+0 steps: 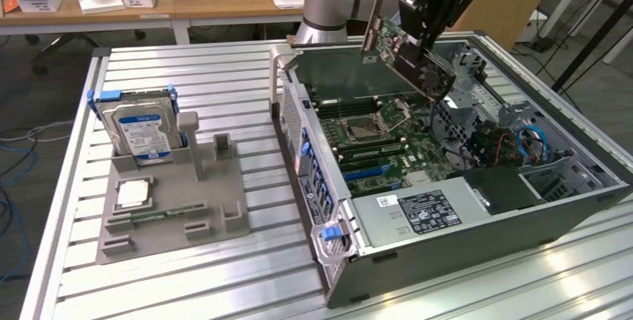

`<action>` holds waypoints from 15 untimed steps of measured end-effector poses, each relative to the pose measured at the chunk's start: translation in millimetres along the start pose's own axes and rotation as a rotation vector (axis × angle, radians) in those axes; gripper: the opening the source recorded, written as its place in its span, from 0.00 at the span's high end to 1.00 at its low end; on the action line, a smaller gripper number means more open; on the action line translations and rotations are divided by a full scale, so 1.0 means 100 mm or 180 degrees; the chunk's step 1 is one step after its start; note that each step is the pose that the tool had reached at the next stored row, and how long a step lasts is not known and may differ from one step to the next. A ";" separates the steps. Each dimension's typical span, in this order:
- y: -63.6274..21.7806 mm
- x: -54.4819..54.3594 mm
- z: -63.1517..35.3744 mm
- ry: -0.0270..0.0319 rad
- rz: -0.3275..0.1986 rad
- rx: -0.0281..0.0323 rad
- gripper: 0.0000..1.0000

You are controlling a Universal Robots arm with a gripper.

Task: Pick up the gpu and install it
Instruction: 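Insert the gpu into the slot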

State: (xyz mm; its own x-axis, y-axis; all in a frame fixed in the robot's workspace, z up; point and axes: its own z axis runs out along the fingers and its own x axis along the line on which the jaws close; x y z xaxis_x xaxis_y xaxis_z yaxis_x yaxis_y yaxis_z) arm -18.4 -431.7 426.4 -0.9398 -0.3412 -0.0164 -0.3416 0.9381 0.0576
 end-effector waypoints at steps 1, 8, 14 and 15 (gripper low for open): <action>-0.001 0.00 0.000 0.0001 -0.0011 0.0000 0.74; -0.006 -0.02 0.000 0.0005 -0.0091 -0.0004 0.74; -0.007 -0.02 0.000 0.0009 -0.0167 -0.0006 0.74; -0.008 -0.02 0.000 0.0010 -0.0183 -0.0006 0.74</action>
State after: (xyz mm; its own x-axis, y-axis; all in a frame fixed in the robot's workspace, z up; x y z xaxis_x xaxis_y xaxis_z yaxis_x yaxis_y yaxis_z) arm -16.1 -431.7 426.4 -0.9186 -0.3948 -0.0167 -0.3951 0.9168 0.0586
